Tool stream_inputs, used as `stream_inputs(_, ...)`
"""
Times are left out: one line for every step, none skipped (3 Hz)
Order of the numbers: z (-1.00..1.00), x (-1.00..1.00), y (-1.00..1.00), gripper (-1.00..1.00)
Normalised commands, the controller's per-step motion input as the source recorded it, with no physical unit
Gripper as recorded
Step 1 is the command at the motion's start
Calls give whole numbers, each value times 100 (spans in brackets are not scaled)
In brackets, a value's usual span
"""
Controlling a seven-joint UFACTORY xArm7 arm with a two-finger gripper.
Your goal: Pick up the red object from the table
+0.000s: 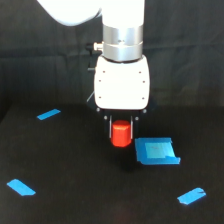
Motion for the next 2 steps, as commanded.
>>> stream_inputs(100, 18, 6, -100)
stream_inputs(76, -3, 0, -96)
